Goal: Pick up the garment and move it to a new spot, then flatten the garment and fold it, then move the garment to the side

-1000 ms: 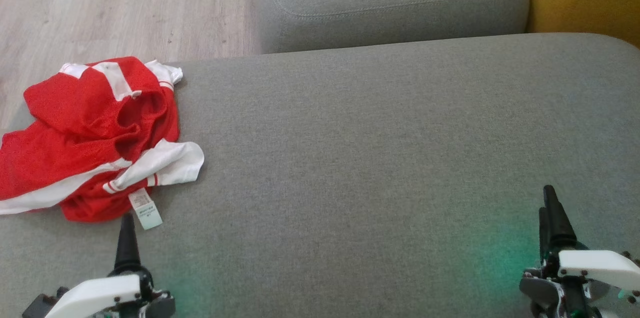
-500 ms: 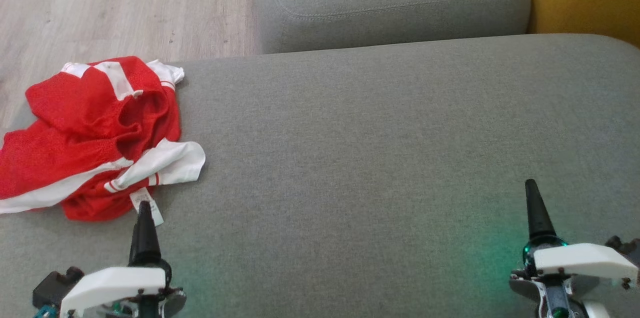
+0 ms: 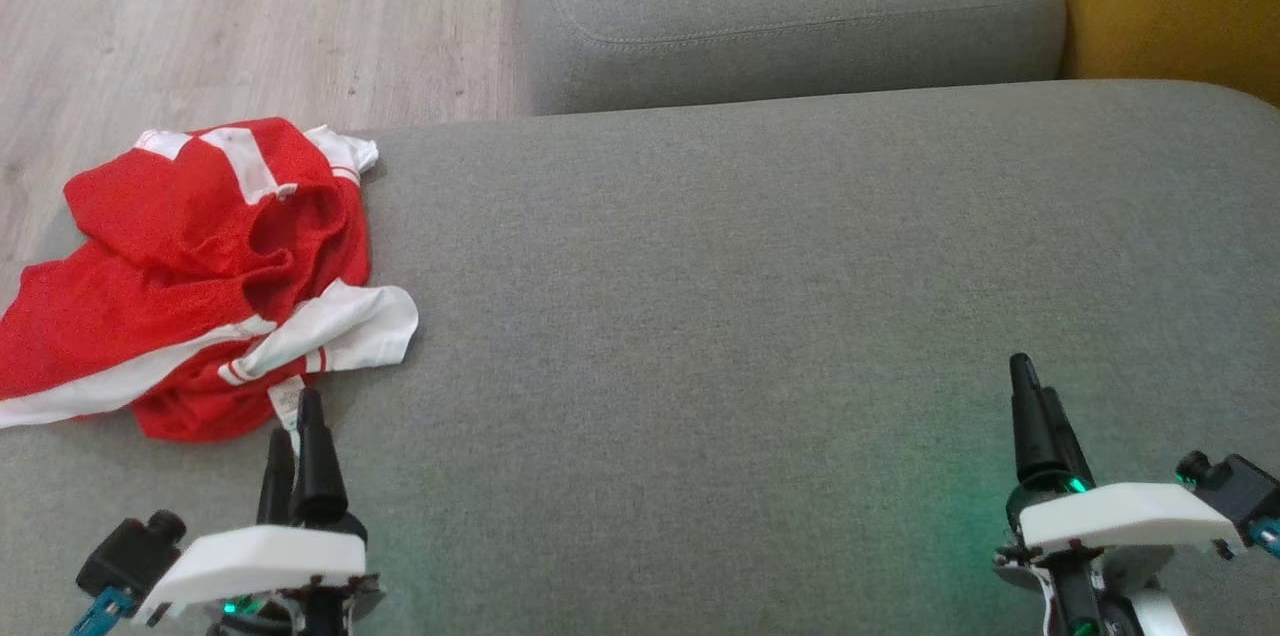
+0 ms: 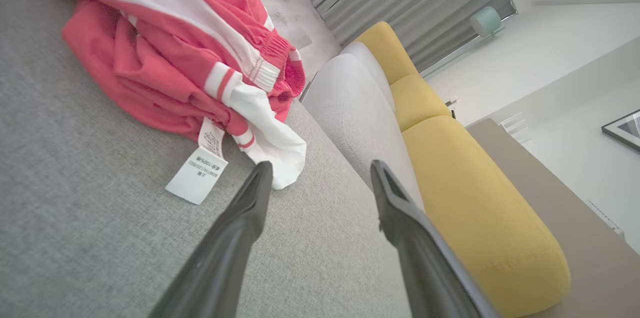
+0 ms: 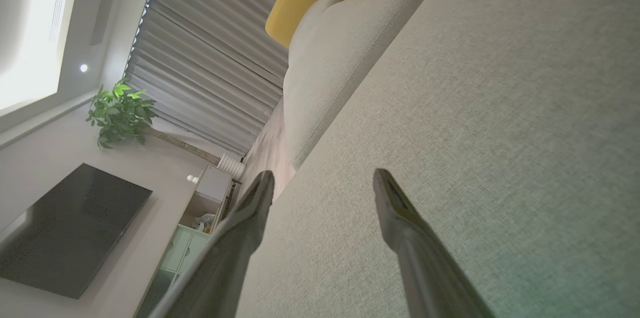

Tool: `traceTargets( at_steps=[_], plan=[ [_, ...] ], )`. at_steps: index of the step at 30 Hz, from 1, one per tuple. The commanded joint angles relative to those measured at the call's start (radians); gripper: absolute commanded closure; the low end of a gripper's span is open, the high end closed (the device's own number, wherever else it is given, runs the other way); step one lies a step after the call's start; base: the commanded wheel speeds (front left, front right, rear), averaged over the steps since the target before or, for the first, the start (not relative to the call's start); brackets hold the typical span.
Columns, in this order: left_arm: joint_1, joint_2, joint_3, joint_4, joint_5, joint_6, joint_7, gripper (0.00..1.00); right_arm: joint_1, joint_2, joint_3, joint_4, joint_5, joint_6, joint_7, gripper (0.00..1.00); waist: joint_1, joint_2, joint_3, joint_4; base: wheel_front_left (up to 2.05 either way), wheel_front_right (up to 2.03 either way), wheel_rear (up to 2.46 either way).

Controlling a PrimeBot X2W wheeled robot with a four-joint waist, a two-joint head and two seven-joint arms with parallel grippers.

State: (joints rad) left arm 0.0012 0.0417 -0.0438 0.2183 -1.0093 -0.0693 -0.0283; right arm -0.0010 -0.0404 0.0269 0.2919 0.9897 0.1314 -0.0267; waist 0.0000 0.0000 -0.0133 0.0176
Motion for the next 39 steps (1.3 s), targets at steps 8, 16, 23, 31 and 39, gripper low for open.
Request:
traceTargets(
  at_steps=[8,16,23,31,39],
  plan=[
    [-0.018,0.006,-0.011,-0.050,0.120,0.013,-0.031,0.00,-0.030,-0.015,0.039,-0.041,-0.120,0.000,-0.034,0.00,0.0000,0.0000,-0.005,0.004,0.00,0.00,0.00],
    [-0.013,0.008,-0.026,-0.065,0.228,0.027,-0.055,0.00,-0.027,-0.018,0.071,-0.046,-0.227,0.000,-0.058,0.00,0.0000,0.0000,-0.008,0.007,0.00,0.00,0.00],
    [-0.012,0.012,-0.046,-0.083,0.319,0.032,-0.076,0.00,-0.028,-0.022,0.103,-0.049,-0.312,0.000,-0.078,0.00,0.0000,0.0000,-0.009,0.010,0.00,0.00,0.00],
    [-0.006,0.015,-0.072,-0.103,0.421,0.035,-0.100,0.00,-0.027,-0.023,0.120,-0.043,-0.423,0.000,-0.102,0.00,0.0000,0.0000,-0.011,0.013,0.00,0.00,0.00],
    [-0.001,0.016,-0.094,-0.110,0.522,0.042,-0.123,0.00,-0.019,-0.014,0.080,-0.030,-0.560,-0.001,-0.125,0.00,0.0000,0.0000,-0.015,0.017,0.00,0.00,0.00]
  ],
)
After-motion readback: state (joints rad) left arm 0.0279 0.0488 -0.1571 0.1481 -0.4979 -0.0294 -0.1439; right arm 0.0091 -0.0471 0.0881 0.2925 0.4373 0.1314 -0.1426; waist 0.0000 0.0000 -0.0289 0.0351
